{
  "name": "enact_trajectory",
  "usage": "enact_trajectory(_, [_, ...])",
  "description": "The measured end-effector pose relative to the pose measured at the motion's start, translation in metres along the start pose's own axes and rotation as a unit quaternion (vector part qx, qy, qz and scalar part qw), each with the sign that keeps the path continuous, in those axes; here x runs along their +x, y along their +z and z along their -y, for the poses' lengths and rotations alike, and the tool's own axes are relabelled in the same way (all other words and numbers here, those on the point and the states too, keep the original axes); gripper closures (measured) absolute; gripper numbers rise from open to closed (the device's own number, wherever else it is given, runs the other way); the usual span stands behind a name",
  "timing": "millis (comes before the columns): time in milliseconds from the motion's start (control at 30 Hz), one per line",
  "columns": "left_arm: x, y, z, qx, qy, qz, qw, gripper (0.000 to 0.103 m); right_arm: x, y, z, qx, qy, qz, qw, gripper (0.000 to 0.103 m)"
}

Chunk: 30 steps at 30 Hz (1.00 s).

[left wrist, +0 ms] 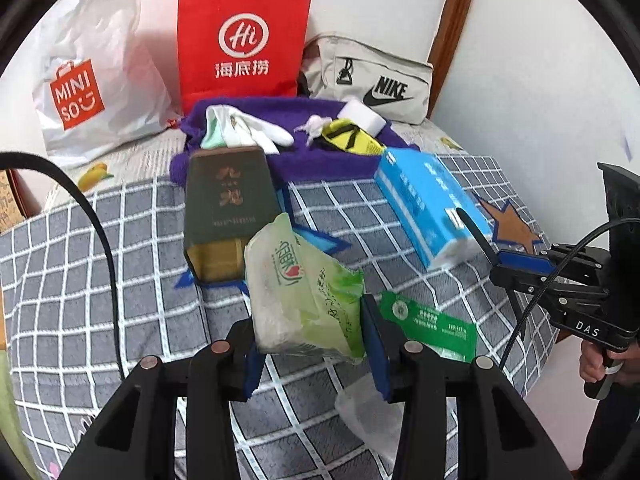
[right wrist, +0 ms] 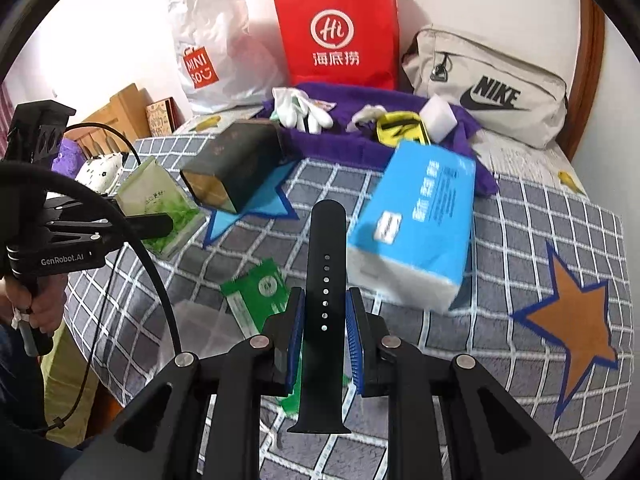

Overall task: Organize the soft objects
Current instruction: 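Carry the black strap and pale green pack toward the purple towel with both tools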

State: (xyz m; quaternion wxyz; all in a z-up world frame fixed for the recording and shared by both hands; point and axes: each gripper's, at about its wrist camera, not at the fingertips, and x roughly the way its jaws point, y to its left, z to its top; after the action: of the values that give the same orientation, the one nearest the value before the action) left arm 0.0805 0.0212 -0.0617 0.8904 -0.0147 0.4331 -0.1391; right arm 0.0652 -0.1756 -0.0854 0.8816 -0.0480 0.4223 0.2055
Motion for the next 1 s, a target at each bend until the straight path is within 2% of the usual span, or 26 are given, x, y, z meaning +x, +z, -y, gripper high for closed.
enact_trajectory(433, [-0.001,0.037,-0.030,-0.027,0.003,0.024,0.9993,0.062,0.015,0.050,0.011,-0.009,0.011,0.023,1.000,0.082])
enact_trajectory(667, [0.003,0.057,-0.052,-0.034,0.021,0.029,0.9988,0.062,0.030,0.079,0.019,-0.008,0.001,0.032,0.999,0.082])
enact_trajectory(1000, [0.020,0.107,-0.085,-0.041,0.033,0.046,0.9975,0.062,0.058,0.129,0.035,-0.011,-0.007,0.036,0.999,0.082])
